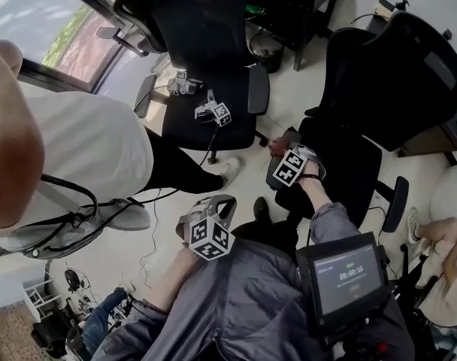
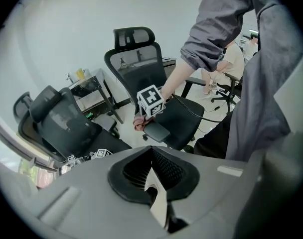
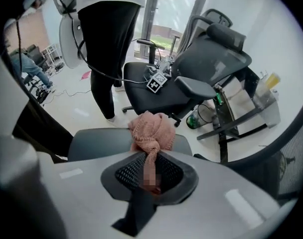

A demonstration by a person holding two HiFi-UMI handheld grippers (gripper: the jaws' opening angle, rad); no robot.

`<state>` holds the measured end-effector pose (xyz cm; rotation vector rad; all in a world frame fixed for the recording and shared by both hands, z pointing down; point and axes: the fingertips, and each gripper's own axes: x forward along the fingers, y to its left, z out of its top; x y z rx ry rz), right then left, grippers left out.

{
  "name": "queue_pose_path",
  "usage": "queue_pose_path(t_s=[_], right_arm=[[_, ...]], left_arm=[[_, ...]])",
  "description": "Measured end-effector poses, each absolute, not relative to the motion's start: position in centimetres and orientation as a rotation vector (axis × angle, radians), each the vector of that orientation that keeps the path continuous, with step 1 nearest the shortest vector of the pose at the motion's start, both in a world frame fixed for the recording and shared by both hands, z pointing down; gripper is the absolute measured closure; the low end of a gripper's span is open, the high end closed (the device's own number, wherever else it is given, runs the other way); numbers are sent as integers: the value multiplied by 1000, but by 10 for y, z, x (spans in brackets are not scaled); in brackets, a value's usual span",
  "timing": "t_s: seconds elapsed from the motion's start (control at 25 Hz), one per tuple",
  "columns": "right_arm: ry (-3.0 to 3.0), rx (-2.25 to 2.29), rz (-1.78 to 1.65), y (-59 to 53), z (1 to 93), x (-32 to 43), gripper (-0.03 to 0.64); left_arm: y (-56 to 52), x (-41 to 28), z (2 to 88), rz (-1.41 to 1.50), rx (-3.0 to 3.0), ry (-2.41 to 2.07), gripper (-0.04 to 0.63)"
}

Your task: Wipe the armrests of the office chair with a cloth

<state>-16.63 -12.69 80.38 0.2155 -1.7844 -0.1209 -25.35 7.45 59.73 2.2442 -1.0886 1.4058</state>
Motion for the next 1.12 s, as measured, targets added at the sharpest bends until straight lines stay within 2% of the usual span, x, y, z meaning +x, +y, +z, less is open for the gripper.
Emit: queue_pose_path(t_s=[0.76, 1.12], right_arm=[[-1883, -37, -106, 15, 814, -158, 572], [-1941, 164, -137, -88, 786, -169, 572]], left_arm=[[42, -239, 597, 1364, 2322, -1040, 578], [54, -251, 600, 1358, 2284, -1077, 578]])
